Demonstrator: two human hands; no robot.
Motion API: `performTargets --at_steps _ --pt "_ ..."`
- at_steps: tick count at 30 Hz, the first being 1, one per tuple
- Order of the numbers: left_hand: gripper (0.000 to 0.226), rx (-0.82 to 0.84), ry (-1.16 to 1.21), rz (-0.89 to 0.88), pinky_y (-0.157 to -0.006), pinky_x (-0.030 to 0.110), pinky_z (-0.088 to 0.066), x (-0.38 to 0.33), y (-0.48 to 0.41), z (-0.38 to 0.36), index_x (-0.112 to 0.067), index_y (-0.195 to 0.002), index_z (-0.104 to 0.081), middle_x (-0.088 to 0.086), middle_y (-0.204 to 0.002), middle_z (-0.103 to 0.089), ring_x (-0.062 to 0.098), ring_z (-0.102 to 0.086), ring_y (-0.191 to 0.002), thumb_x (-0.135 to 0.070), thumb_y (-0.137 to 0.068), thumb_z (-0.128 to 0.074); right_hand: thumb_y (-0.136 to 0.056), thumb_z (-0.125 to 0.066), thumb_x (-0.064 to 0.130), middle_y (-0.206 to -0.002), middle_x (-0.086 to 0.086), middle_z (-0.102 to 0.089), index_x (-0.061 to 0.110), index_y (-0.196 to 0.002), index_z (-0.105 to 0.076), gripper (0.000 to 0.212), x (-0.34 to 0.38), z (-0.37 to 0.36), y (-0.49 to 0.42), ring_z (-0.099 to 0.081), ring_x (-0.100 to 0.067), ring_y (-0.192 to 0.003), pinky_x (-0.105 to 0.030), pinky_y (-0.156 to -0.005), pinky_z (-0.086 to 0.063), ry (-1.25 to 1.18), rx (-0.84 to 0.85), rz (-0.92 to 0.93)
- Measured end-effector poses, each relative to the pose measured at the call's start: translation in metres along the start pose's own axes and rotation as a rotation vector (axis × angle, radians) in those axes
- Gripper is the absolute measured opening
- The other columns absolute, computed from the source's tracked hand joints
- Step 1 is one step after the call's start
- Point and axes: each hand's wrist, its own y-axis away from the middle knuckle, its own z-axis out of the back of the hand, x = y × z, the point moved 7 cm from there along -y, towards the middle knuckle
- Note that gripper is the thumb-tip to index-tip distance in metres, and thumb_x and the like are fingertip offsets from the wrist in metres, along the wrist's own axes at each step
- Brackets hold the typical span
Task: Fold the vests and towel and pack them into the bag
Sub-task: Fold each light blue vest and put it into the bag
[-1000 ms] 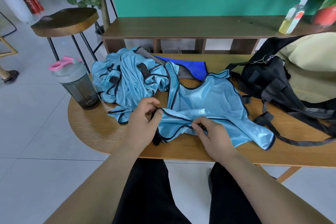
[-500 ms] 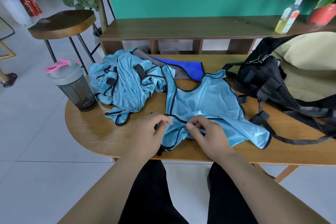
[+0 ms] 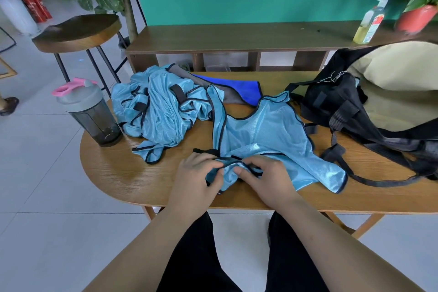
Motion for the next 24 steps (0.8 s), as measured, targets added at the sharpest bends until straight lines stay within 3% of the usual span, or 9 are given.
performTargets --at_steps 3,8,10,12,15,19,22,24 --pt "0.008 -0.107 -0.023 0.050 -0.089 0.035 -0.051 0.002 -0.007 0.015 -0.018 -0.104 -0.073 -0.011 -0.106 -0.066 0.011 -0.061 -0.101 -0.016 -0.097 -0.070 -0.090 -0.072 0.062 -0.108 0.018 -0.064 0.030 -0.117 -0.073 0.043 0.004 0.003 0.003 -0.061 -0.006 -0.106 -0.028 -0.092 -0.051 0.151 -0.069 0.077" --pt "0.012 -0.182 -0.010 0.138 -0.093 0.010 -0.039 0.014 -0.016 0.041 -0.016 -0.113 -0.067 -0.012 -0.108 -0.061 0.011 -0.060 -0.102 -0.016 -0.102 -0.062 -0.082 -0.084 0.023 -0.124 0.003 -0.055 0.022 -0.137 -0.061 0.059 0.005 0.018 0.013 -0.053 -0.022 -0.118 -0.042 -0.101 -0.052 0.393 -0.193 0.032" --pt "0.013 -0.186 -0.033 0.111 -0.091 0.010 -0.037 0.017 -0.020 0.049 -0.014 -0.115 -0.067 -0.010 -0.108 -0.062 0.012 -0.060 -0.100 -0.015 -0.103 -0.061 -0.081 -0.083 0.015 -0.134 0.003 -0.050 0.024 -0.144 -0.052 0.071 -0.005 0.032 0.016 -0.050 -0.024 -0.126 -0.043 -0.103 -0.052 0.395 -0.231 -0.082" --pt "0.015 -0.176 -0.063 0.094 -0.089 0.016 -0.038 0.021 -0.024 0.055 -0.013 -0.116 -0.068 -0.006 -0.110 -0.064 0.014 -0.061 -0.100 -0.015 -0.103 -0.060 -0.079 -0.079 0.008 -0.138 0.004 -0.045 0.026 -0.149 -0.045 0.079 -0.015 0.051 0.017 -0.050 -0.025 -0.128 -0.044 -0.098 -0.055 0.387 -0.274 -0.163" --pt "0.015 -0.199 -0.087 0.097 -0.089 0.005 -0.035 0.027 -0.029 0.064 -0.011 -0.114 -0.071 -0.004 -0.110 -0.065 0.007 -0.058 -0.099 -0.011 -0.101 -0.063 -0.076 -0.076 0.002 -0.137 0.005 -0.044 0.029 -0.151 -0.041 0.087 -0.028 0.084 0.020 -0.054 -0.026 -0.120 -0.044 -0.084 -0.059 0.411 -0.336 -0.220" --pt "0.013 -0.250 -0.074 0.119 -0.089 -0.001 -0.034 0.033 -0.033 0.066 -0.010 -0.106 -0.075 -0.002 -0.106 -0.067 -0.002 -0.053 -0.095 -0.005 -0.095 -0.070 -0.079 -0.079 0.002 -0.136 0.004 -0.042 0.034 -0.147 -0.041 0.084 -0.048 0.116 0.023 -0.056 -0.026 -0.114 -0.043 -0.078 -0.059 0.389 -0.365 -0.295" --pt "0.013 -0.253 -0.008 0.170 -0.087 0.005 -0.039 0.038 -0.031 0.054 -0.013 -0.102 -0.074 -0.006 -0.103 -0.067 0.002 -0.058 -0.092 -0.005 -0.093 -0.071 -0.081 -0.079 0.004 -0.132 0.006 -0.045 0.033 -0.137 -0.054 0.068 -0.062 0.122 0.019 -0.054 -0.023 -0.121 -0.039 -0.085 -0.057 0.386 -0.279 -0.302" --pt "0.014 -0.238 0.028 0.246 -0.086 0.016 -0.043 0.044 -0.025 0.043 -0.016 -0.103 -0.074 -0.009 -0.103 -0.067 0.006 -0.059 -0.090 -0.007 -0.093 -0.071 -0.081 -0.081 0.007 -0.126 0.009 -0.052 0.032 -0.123 -0.066 0.051 -0.065 0.121 0.017 -0.049 -0.018 -0.124 -0.031 -0.091 -0.050 0.422 -0.201 -0.279"
